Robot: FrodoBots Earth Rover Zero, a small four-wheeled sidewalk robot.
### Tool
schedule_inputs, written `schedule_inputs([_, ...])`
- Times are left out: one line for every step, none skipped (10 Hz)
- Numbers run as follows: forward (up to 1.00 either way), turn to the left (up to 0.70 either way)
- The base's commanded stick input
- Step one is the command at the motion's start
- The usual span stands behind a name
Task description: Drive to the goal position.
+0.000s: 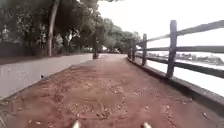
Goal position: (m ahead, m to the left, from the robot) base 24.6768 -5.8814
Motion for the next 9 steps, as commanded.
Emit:
schedule_inputs([0.50,0.00])
schedule_inputs([0.50,0.00])
schedule_inputs([0.50,0.00])
schedule_inputs([0.50,0.00])
schedule_inputs([0.50,0.00])
schedule_inputs([0.50,0.00])
schedule_inputs([0.50,0.00])
schedule_inputs([0.50,0.00])
schedule_inputs([0.50,0.00])
